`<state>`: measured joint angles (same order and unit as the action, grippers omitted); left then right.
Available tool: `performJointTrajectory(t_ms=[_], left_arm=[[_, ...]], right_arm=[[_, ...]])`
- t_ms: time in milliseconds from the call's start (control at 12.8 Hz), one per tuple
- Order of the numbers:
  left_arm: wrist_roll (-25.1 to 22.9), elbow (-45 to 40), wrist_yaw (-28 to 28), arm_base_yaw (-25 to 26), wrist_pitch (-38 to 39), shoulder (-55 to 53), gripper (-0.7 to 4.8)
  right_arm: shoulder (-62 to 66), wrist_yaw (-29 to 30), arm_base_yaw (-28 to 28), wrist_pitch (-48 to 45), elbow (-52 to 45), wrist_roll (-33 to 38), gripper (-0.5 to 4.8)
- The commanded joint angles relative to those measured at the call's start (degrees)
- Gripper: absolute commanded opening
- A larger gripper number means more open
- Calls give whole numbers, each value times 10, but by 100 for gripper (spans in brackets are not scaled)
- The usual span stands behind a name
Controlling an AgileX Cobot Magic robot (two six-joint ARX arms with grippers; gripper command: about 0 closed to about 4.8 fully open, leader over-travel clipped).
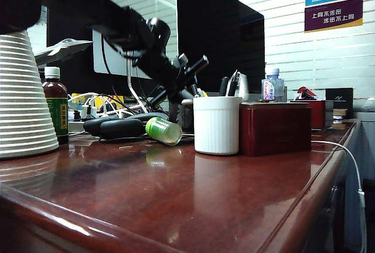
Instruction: Pick up all the pens on the desk and put them into the pen holder one by one.
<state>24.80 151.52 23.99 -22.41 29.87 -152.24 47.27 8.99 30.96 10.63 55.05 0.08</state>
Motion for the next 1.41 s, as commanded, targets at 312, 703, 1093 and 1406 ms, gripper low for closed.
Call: performJointTrajectory(t_ms=[312, 703, 1093, 1406], left_arm=[[-7, 2, 187, -4, -141, 102, -6], [156, 2, 237, -31, -576, 116, -6], [127, 2, 221, -22, -452, 228, -6], [18, -71, 161, -55, -461, 278, -6]], right_arm=[[-11, -1, 0, -3, 2, -2, -5], [-32, -1, 0, 3, 2, -2, -5], [-33, 0, 0, 2, 2, -2, -5], [-51, 16, 1, 17, 2, -2, -5]])
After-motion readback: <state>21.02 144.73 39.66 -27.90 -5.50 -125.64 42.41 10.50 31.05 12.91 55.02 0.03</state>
